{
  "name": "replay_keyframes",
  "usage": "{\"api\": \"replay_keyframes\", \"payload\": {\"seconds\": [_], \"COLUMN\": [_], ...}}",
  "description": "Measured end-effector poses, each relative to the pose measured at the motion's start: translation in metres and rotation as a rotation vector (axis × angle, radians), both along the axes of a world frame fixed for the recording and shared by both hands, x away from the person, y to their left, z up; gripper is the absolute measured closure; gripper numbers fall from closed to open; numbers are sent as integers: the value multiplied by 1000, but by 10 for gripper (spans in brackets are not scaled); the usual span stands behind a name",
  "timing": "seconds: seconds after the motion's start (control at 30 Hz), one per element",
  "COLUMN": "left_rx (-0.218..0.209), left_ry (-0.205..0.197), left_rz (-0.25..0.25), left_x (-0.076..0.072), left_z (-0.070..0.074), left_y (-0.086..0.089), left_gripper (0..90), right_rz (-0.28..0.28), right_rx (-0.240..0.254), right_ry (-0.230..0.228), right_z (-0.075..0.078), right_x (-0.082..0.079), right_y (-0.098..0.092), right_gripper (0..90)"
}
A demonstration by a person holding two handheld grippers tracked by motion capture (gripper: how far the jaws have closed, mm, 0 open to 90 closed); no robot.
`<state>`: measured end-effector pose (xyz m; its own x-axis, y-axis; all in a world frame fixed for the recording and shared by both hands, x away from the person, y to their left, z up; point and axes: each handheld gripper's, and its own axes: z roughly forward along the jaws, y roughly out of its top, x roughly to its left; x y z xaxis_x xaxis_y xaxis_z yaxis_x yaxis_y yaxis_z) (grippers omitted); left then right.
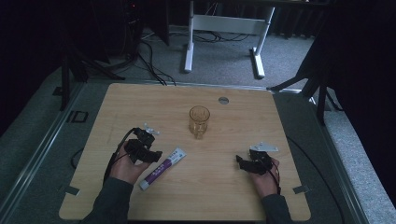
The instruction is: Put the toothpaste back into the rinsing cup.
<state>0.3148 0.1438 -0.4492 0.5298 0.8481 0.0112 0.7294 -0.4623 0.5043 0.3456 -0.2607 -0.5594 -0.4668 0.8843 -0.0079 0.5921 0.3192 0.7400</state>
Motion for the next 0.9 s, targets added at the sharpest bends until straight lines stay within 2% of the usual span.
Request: {"api": "replay_keyframes", "payload": {"seconds": [0.43,0.9], "left_rx": [4,20], "left_ry": [16,44], "left_rz": [6,9], "left_x": [1,10], "left_z": [-2,-3], "left_y": [-3,-13], "left_gripper": [488,493], "right_rz": [0,1], "right_rx": [0,0], "right_ry": [0,1], "right_z": [0,0], "right_x": [0,0], "right_y": [0,0], "right_gripper": [314,312]}}
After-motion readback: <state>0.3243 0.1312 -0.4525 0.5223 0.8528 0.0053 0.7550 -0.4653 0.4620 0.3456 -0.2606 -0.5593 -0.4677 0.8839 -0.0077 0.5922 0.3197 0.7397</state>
